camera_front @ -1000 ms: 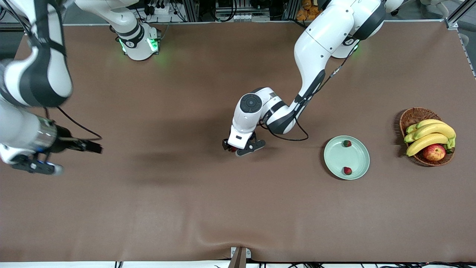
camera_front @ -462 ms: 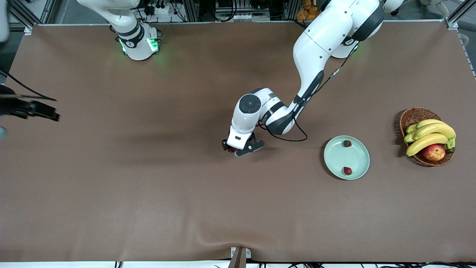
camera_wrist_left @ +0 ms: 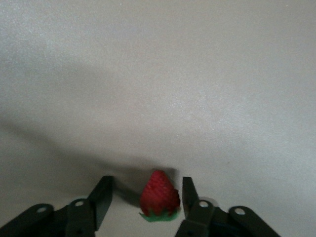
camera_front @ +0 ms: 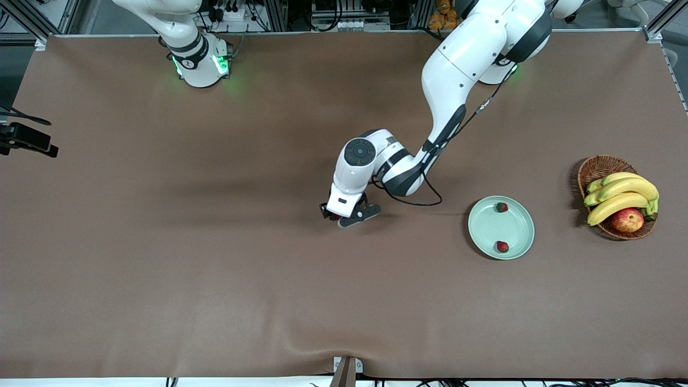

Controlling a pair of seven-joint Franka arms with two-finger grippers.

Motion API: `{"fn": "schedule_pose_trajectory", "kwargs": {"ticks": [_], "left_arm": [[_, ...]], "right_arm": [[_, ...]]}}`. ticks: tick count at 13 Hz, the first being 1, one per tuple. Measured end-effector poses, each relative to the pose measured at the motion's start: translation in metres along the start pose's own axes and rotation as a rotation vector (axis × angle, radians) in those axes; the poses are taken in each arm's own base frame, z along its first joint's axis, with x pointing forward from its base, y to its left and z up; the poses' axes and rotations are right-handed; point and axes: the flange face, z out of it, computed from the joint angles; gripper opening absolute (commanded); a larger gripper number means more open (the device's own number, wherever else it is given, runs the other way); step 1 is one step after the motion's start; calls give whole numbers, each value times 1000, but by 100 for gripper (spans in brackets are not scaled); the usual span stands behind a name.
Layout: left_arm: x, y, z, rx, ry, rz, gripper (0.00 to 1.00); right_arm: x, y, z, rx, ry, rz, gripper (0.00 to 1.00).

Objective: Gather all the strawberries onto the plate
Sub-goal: 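Lower the strawberry onto the plate and open the left gripper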

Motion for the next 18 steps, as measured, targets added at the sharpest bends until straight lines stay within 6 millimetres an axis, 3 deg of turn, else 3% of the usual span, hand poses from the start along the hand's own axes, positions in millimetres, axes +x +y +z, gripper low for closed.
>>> {"fn": "schedule_pose_trajectory", "kwargs": {"ticks": [1,3,5,7,9,12,14,16,18], "left_arm": [[1,1,-1,-1,2,-1,0],[7,4,-6,-14,10,-7,0],[35,9,-33,-46,41,-35,0],[89,1,-90,-28,68,-57,0],[138,-22,-160,36,55,-40,0],[199,-80,-252,123,-25,38,0],[237,-139,-282,193,-119,137,0],[270,-199,-284,232,-197,227,0],[284,-249,-261,285,-242,279,0]], "right_arm": [[1,-1,-1,-1,8,-2,100],[2,-1,-2,-7,21,-3,100],[3,-1,-2,-37,22,-4,100],[4,-6,-5,-57,34,-15,100],[7,-14,-9,-59,67,-29,100],[9,-27,-11,-50,89,7,100],[6,-37,-7,-12,52,50,100],[4,-40,-5,5,34,59,100],[3,-40,-5,8,32,59,100]]}}
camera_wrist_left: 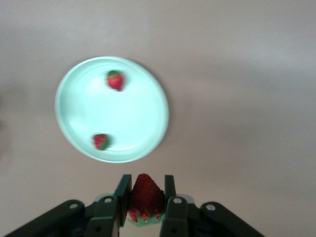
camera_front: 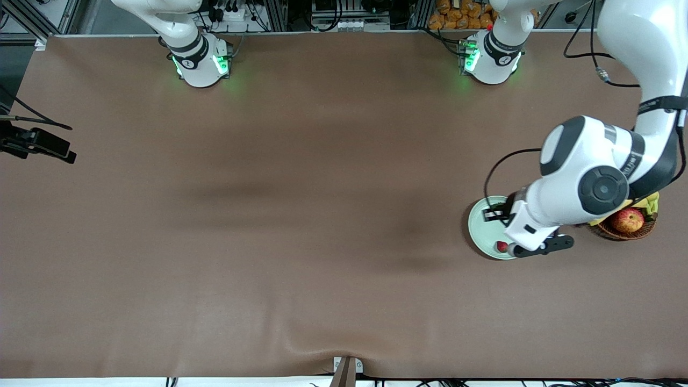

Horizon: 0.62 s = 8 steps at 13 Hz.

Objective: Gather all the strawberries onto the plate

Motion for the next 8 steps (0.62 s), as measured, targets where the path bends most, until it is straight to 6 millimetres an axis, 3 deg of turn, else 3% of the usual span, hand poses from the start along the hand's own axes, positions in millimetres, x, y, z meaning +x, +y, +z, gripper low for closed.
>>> {"fn": "schedule_pose_trajectory", "kwargs": {"ticks": [2,4,6,8], "left_arm": [[9,-41,44,21,11,39,0],[17,-94,92,-27,54,96,0],[15,-128,120,-55,68,118,6],[13,-124,127,-64,76,128,65]], "right_arm": [[0,0,0,1,0,0,100],[0,0,0,1,0,1,100],[0,1,0,1,0,1,100],[0,2,0,0,0,3,100]]}}
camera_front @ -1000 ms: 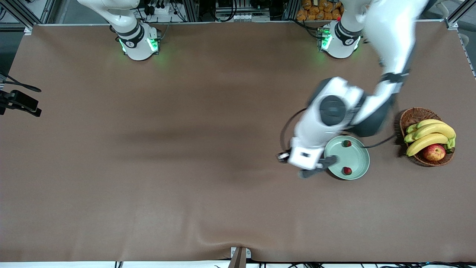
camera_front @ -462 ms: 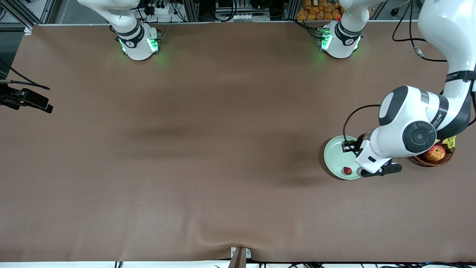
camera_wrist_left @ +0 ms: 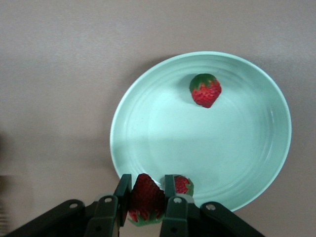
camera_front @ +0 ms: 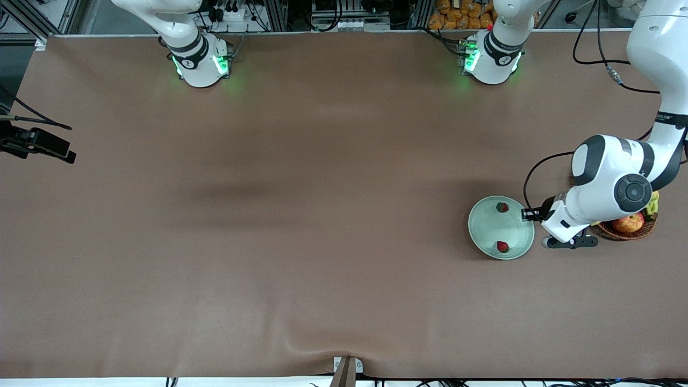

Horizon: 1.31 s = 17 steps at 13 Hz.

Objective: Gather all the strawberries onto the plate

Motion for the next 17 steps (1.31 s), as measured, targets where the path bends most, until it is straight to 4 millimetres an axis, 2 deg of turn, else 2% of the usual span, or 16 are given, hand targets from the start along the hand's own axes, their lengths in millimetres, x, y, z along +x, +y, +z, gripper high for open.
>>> {"fn": "schedule_pose_trajectory", "kwargs": {"ticks": [1,3,4,6,9,12,15,17], "left_arm": [[1,8,1,-6,12,10,100],[4,30,-1,-14,35,40,100],[8,43,-9,-15,53,56,100],[16,60,-38,-11,62,78,100],[20,72,-108,21,36,86,100],[14,69,-198,52,8,65,100],[0,78,-257,56,29,70,100],[-17,88,-294,80,81,72,100]], "right_arm": [[0,1,0,0,0,1,100],[0,2,0,0,0,4,100],[0,3,0,0,0,6,100],[1,6,0,0,-1,11,100],[1,10,2,0,-3,18,100],[2,10,3,0,-5,19,100],[2,9,3,1,-6,17,100],[2,8,3,1,-7,14,100]]}}
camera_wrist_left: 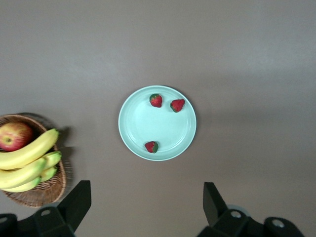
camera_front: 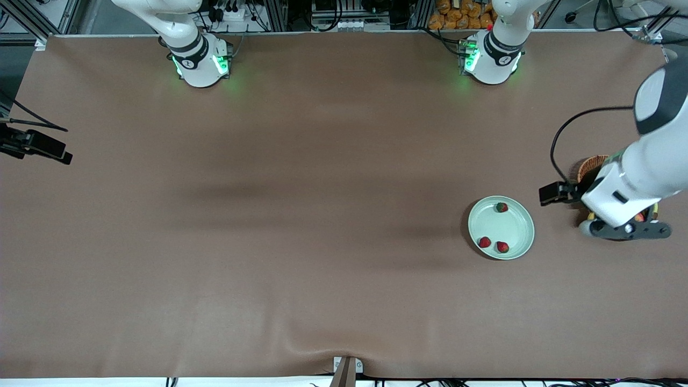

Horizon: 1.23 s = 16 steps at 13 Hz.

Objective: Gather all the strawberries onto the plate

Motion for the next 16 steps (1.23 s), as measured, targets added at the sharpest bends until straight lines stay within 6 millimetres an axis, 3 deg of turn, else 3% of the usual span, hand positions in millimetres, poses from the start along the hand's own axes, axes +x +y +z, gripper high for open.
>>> {"fn": "schedule_pose_trajectory", "kwargs": {"ticks": [2,4,10,13,16], "left_arm": [[-20,7,-36,45,34,-5,100],[-34,12,-58,73,58,-9,100],[-46,7,-71,1,46,-82,100],[-64,-5,-81,-5,31,-131,100],[-89,-11,-73,14,5,-153,100]], "right_arm": [[0,-1,0,0,0,-1,100],[0,-1,0,2,-1,-2,100],[0,-3,0,8,-1,-5,100],[0,-3,0,8,-1,-5,100],[0,-4,0,8,-1,-6,100]]}}
